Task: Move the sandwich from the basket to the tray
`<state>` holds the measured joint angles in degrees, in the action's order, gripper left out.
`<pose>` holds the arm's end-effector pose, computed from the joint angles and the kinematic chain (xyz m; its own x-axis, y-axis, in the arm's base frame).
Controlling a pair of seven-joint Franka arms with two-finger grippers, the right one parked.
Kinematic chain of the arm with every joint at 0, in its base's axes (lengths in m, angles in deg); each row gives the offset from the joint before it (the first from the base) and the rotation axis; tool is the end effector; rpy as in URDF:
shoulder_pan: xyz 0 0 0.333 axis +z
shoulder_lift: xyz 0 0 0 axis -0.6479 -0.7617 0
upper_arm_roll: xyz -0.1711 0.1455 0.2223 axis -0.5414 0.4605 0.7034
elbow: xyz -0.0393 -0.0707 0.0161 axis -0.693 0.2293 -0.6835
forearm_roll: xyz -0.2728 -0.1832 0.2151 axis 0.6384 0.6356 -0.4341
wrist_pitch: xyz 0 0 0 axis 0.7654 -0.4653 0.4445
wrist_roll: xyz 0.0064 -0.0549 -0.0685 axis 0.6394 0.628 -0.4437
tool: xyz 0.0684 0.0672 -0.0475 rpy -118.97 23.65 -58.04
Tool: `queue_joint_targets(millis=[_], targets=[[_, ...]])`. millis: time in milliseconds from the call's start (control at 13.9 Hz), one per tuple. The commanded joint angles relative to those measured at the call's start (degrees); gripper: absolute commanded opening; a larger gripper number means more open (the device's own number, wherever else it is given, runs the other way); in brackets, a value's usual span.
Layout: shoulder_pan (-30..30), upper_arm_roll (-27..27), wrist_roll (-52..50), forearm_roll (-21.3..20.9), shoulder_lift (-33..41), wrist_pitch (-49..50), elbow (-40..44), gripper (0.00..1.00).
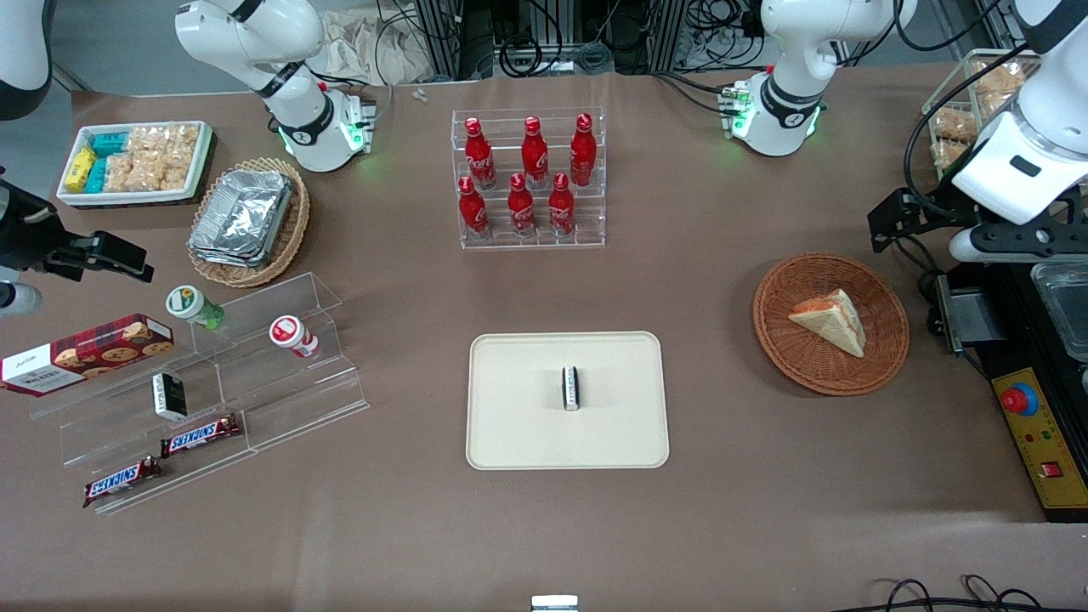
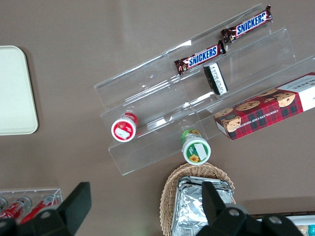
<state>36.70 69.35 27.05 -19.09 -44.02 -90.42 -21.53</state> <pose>0.5436 -0.0823 0.6342 0.9990 -0.0310 0.0311 -0.0314 -0.9994 0.0140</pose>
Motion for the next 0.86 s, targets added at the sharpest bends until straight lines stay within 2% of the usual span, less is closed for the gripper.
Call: queue_joint_targets(millis=[0,216,432,504,720,792], targets=[[0.17,-0.11,0.38,-0.16,-0.23,2.09,1.59,1.0],[0.17,-0.03,0.38,-0.78,-0.4,2.8,1.5,1.0],[0.86,0.33,-4.25,-0.43,-0.14,5.95,0.98,1.0],[1.04,0.33,-6.98,-0.77,-0.14,6.57,0.71,1.0],[1.83,0.41,-23.56,-0.78,-0.31,6.14,-1.56,1.0],[2.1,0.41,-25.62,-0.87,-0.14,5.87,-2.45,1.0]])
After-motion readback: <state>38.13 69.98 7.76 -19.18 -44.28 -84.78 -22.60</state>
